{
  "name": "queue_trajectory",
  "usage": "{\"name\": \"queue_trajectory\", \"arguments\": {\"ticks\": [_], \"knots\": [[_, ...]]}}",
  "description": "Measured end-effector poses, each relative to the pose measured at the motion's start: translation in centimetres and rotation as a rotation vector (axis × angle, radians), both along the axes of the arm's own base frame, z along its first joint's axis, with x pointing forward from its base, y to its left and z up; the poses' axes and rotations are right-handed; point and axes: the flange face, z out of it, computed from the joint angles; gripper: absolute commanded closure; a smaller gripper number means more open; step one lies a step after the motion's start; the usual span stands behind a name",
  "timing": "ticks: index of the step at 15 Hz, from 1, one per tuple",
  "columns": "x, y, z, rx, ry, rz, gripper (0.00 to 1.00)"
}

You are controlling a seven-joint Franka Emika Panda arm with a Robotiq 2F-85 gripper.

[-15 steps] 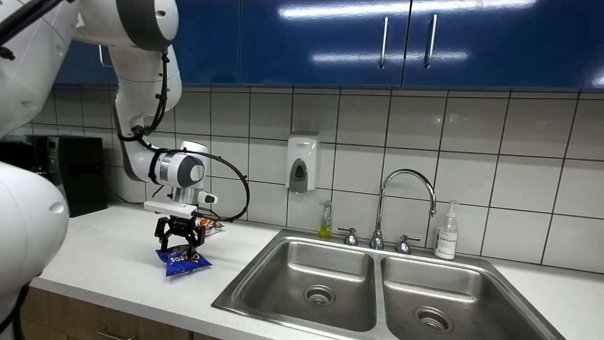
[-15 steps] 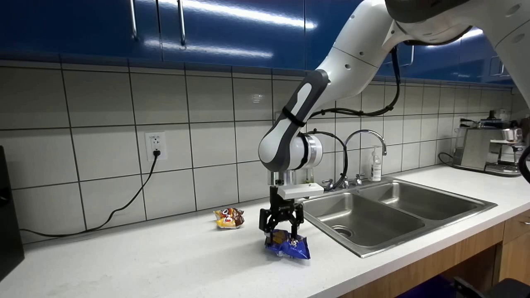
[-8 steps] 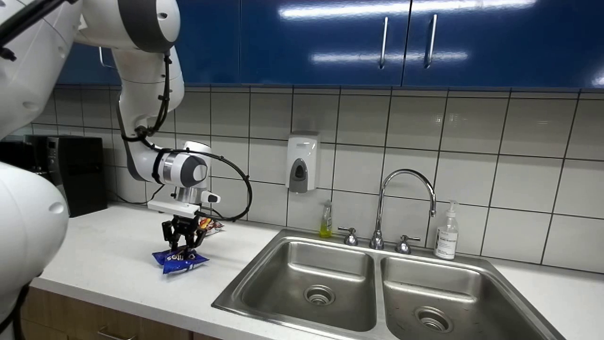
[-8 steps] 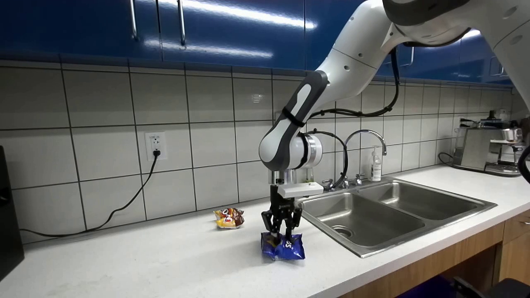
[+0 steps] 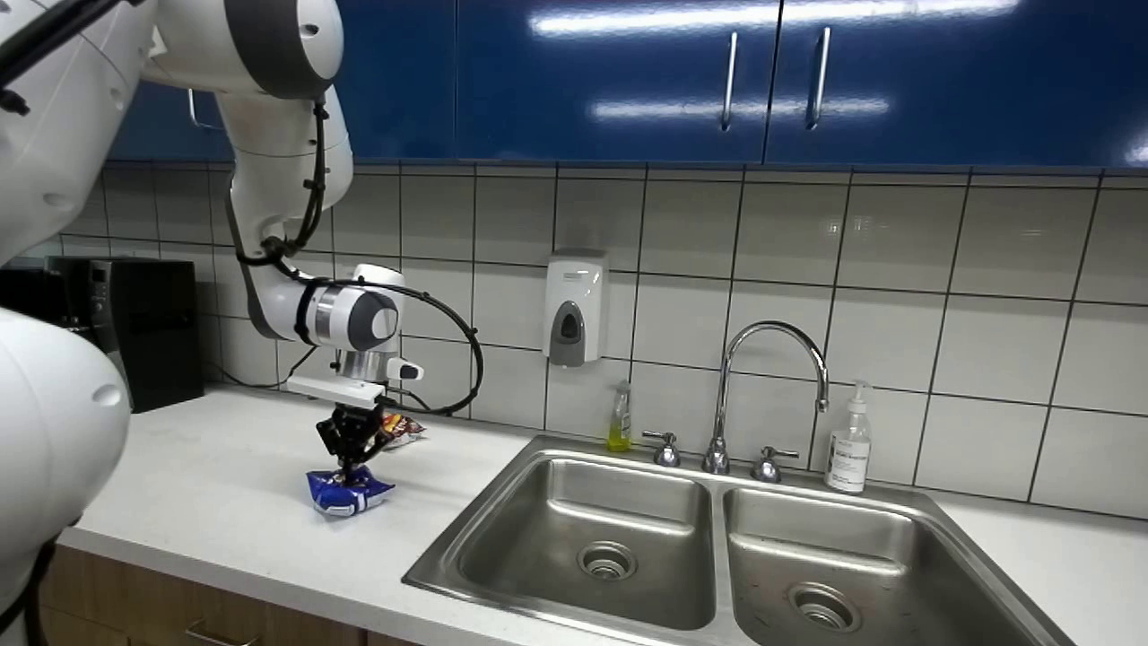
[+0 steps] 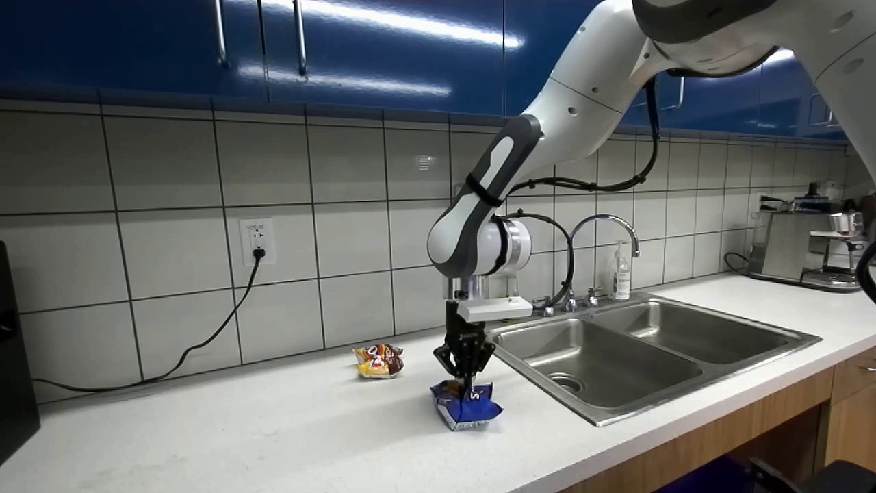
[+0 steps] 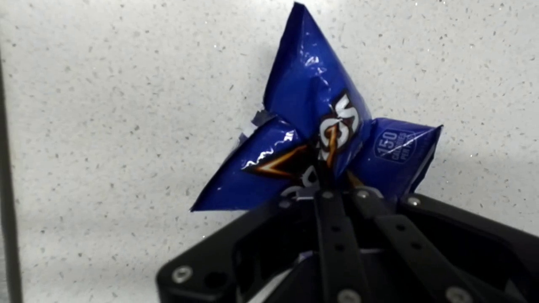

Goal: Put the blue packet in the sink on the left.

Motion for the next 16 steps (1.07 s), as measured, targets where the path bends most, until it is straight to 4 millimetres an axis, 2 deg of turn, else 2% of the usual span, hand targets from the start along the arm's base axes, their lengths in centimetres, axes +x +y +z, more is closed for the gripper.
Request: {"name": "queue_trajectory", "arguments": {"ticks": [6,16], "knots": [[0.5,0.0,0.5,0.001,-0.004,-0.003,1.00],[1.2,-0.3,4.6,0.007,-0.069,-0.016,1.00]]}}
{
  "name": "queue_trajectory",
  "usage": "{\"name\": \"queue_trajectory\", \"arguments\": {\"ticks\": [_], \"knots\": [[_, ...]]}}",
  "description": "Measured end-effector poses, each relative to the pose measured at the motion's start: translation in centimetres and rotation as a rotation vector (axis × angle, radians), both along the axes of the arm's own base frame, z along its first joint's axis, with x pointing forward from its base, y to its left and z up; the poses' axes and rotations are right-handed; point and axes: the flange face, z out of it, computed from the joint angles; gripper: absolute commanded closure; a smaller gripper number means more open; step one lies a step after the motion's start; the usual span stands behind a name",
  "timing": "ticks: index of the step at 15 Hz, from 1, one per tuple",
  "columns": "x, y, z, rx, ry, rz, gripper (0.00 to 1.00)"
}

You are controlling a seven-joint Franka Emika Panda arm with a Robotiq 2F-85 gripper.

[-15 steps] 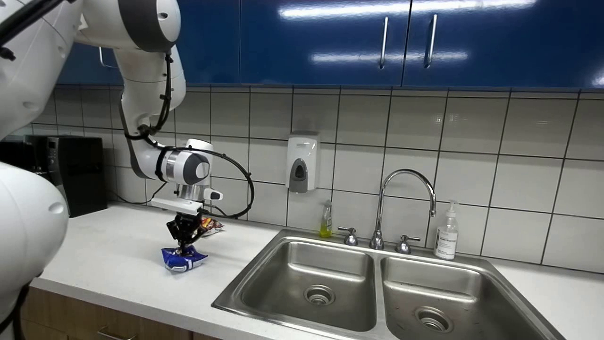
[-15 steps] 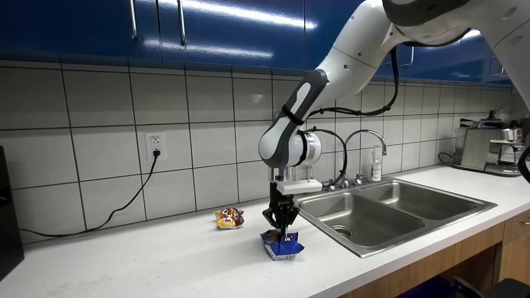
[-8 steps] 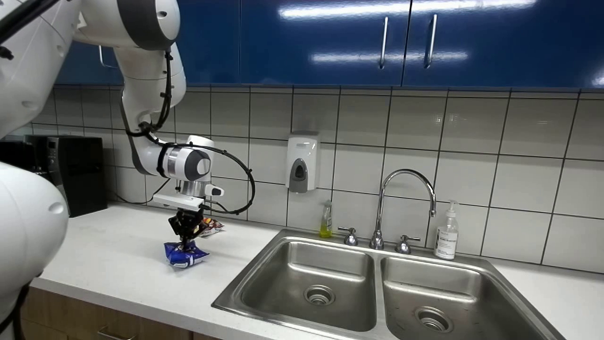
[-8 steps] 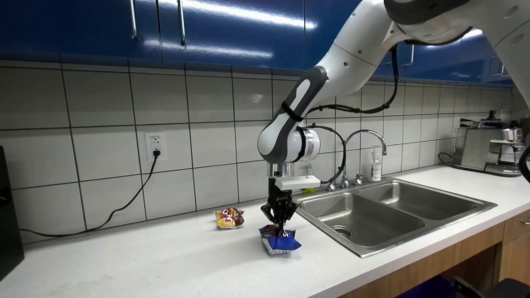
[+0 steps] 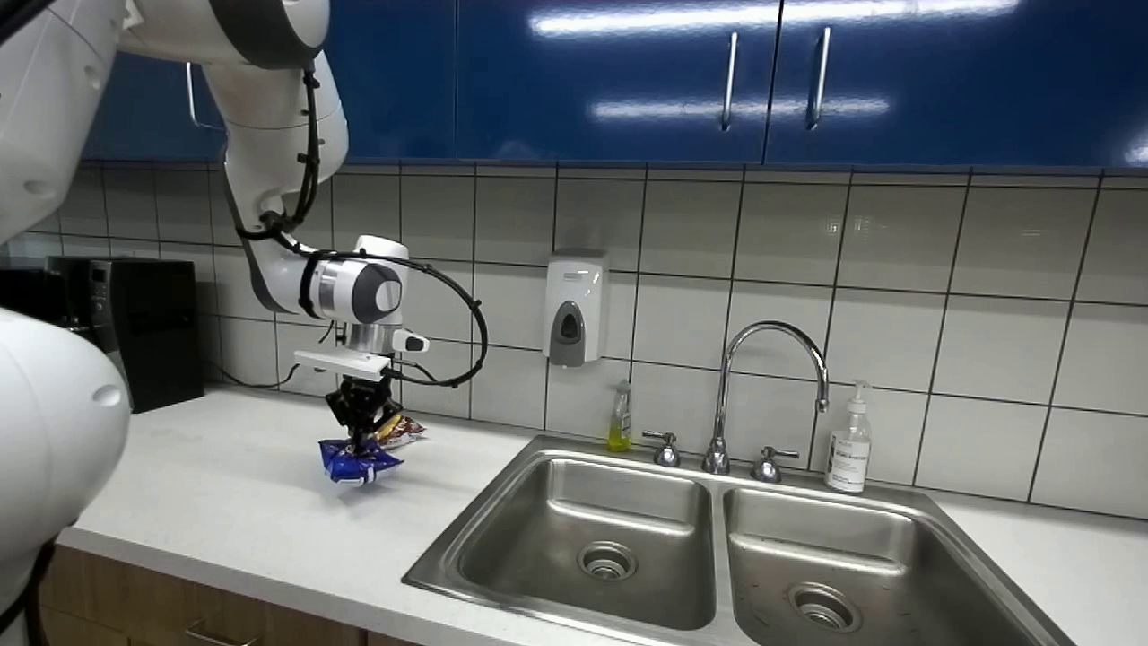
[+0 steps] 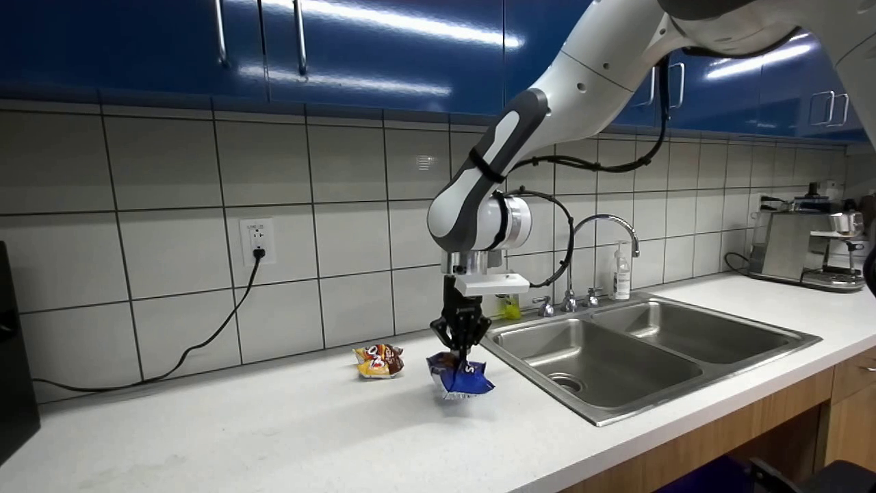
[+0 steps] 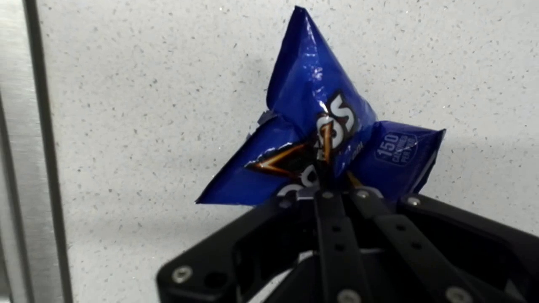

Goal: Put the blue packet in the sink on the left.

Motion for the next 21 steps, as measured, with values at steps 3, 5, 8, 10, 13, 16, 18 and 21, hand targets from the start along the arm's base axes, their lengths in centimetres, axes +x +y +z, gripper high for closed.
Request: {"name": "queue_trajectory", "arguments": {"ticks": [3,5,8,10,13,16,18,21], "knots": [[0.0,-0.7,0.7,-0.005,-0.009,-0.020,1.00],[0.0,-1.8,1.0,-0.011,-0.010,-0.051,1.00],[-0.2,-4.3,1.3,-0.024,-0.008,-0.115,1.00],[-0.6,-6.4,1.6,-0.033,-0.004,-0.167,1.00],[-1.7,-9.7,1.9,-0.046,0.005,-0.253,1.00],[-3.2,-13.1,2.2,-0.058,0.016,-0.342,1.00],[-4.4,-15.3,2.3,-0.063,0.025,-0.400,1.00],[-6.1,-18.6,2.2,-0.068,0.038,-0.482,1.00]]}}
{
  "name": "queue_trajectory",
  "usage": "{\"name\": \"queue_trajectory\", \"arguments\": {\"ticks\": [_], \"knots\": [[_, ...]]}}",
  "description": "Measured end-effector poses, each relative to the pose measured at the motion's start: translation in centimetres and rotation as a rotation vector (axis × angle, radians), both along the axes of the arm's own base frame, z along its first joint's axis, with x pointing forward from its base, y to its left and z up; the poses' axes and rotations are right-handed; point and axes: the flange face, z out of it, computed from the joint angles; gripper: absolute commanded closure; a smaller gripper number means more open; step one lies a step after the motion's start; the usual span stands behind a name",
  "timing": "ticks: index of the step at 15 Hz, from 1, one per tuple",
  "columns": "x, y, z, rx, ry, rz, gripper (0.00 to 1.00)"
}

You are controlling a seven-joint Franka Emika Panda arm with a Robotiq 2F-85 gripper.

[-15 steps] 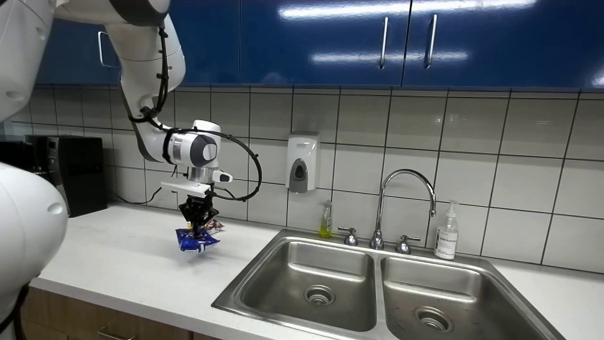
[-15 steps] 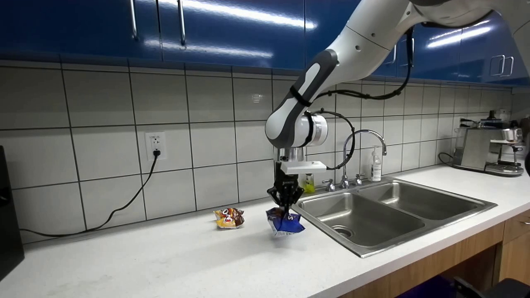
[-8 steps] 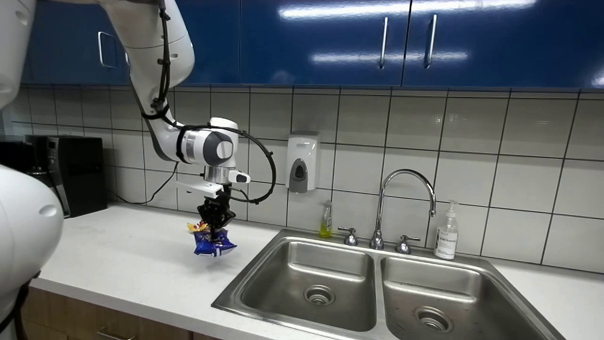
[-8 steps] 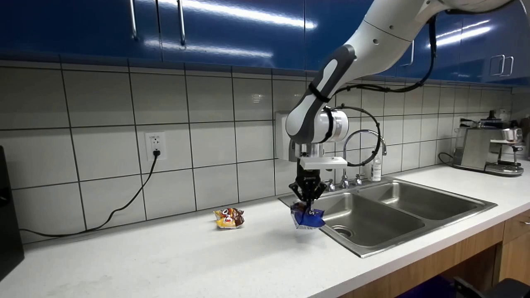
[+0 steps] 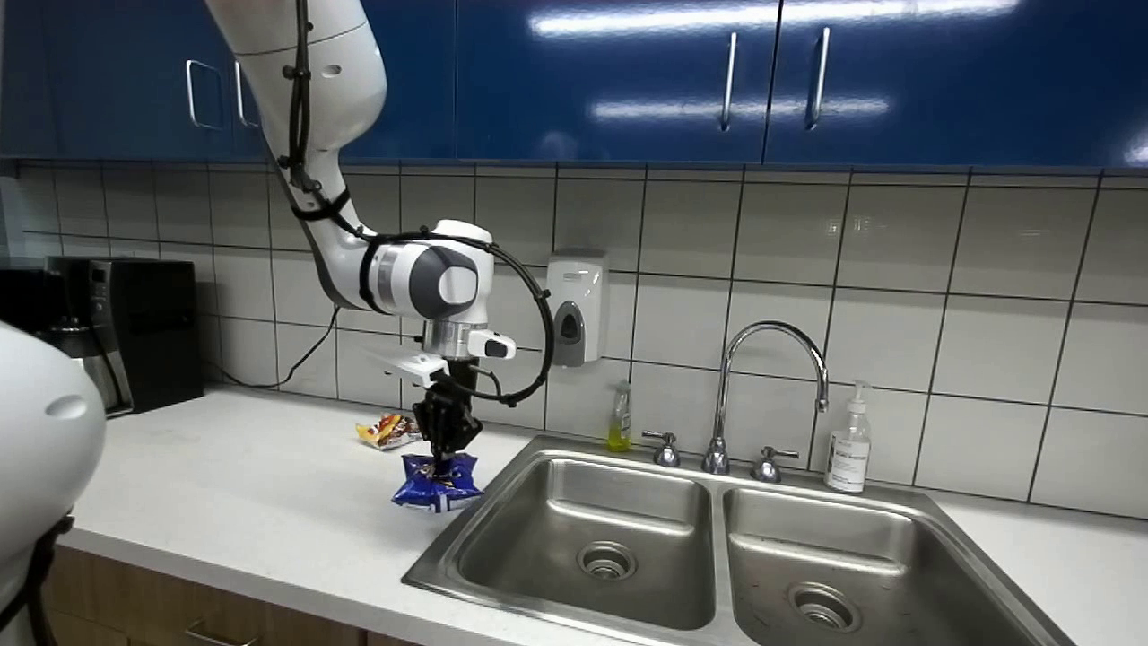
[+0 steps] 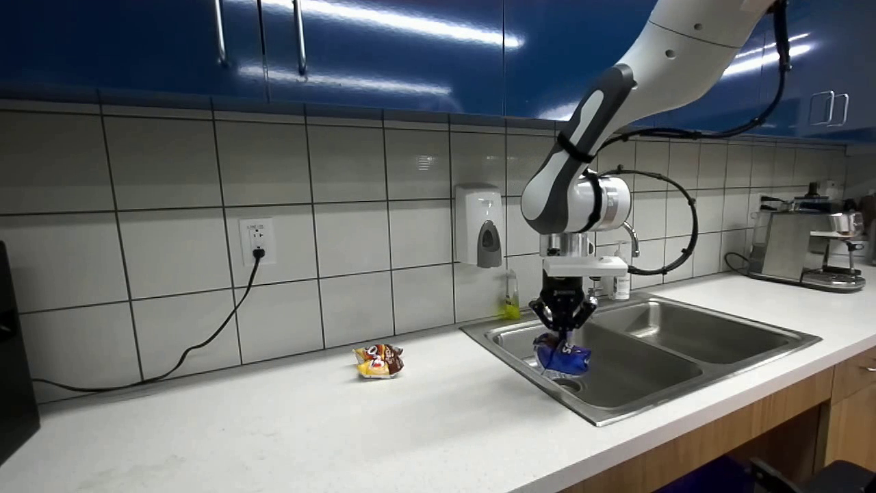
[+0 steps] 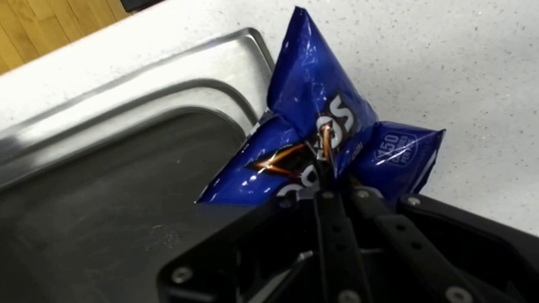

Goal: Put the blue packet in the sink on the left.

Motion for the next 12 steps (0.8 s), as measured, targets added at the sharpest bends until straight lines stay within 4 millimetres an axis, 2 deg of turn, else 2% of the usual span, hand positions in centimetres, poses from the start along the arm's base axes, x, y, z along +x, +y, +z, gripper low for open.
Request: {"name": "queue_trajectory", "arguments": {"ticks": [6,12], "knots": [[-2.2,-5.4,-0.5,-0.004,0.016,-0.122,1.00],[-2.5,-7.3,-0.7,-0.004,0.020,-0.170,1.00]]}}
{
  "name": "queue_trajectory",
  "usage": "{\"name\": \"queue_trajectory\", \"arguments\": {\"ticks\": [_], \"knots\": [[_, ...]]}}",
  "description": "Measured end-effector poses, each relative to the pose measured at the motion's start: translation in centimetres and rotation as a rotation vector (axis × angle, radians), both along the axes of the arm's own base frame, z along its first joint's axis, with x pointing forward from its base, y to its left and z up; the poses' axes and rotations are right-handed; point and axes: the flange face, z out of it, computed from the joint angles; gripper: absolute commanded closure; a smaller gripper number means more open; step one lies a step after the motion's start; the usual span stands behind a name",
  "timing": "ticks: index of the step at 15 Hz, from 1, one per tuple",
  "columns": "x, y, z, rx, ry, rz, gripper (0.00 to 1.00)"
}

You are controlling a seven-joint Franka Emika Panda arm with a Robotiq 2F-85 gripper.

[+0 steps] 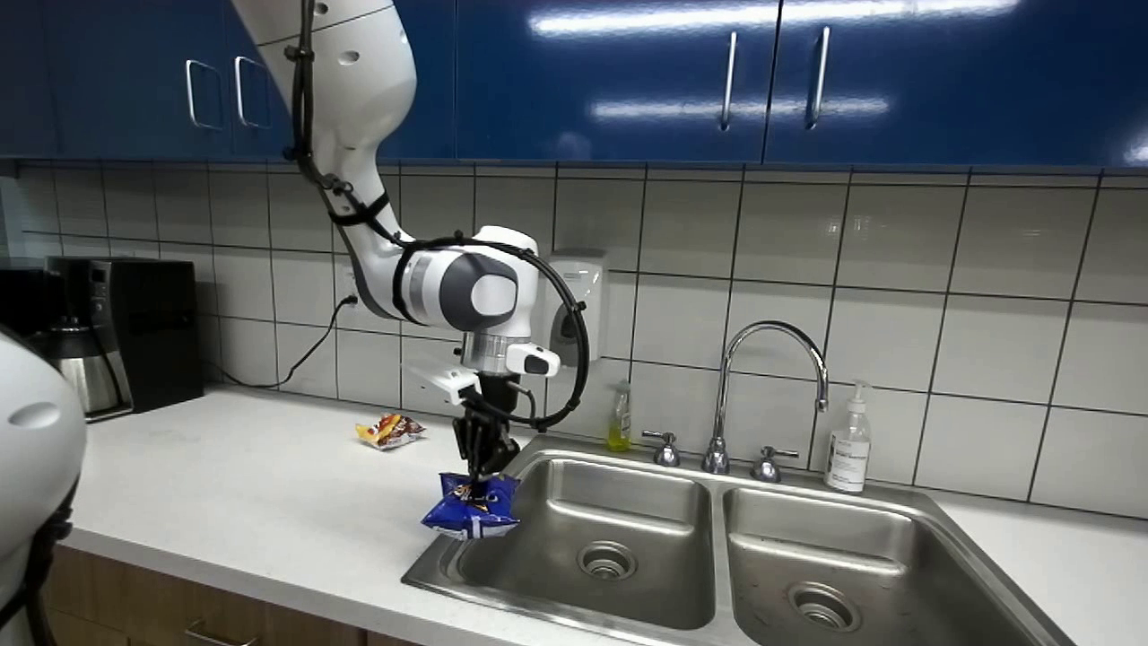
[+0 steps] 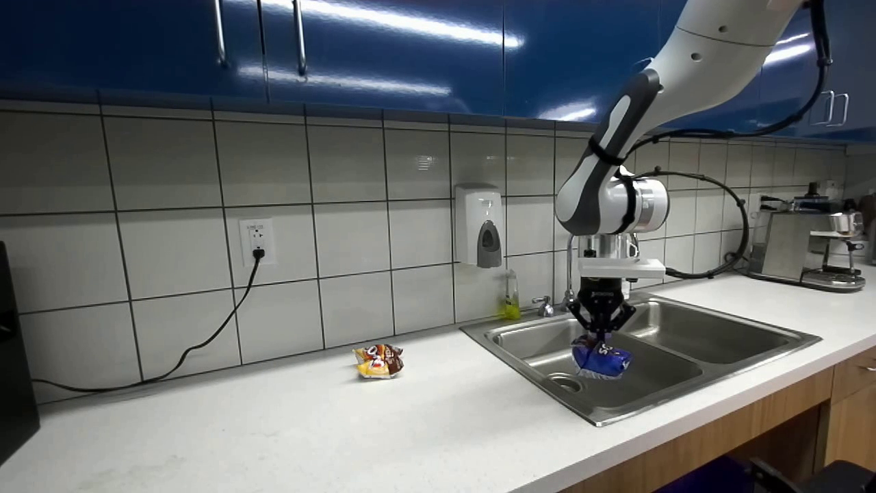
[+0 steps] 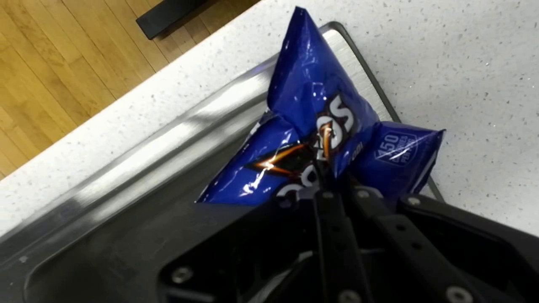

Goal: Put the blue packet in the sink on the left.

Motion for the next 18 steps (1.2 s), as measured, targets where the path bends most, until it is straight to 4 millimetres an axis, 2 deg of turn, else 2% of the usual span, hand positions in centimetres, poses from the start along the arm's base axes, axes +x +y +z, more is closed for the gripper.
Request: {"name": "queue_trajectory", "arguments": {"ticks": [13,18], "knots": [[0.03,-0.29,0.01,0.000,0.000,-0.020,1.00],[0.59,-0.39,-0.82,-0.006,0.001,-0.019,1.00]]}}
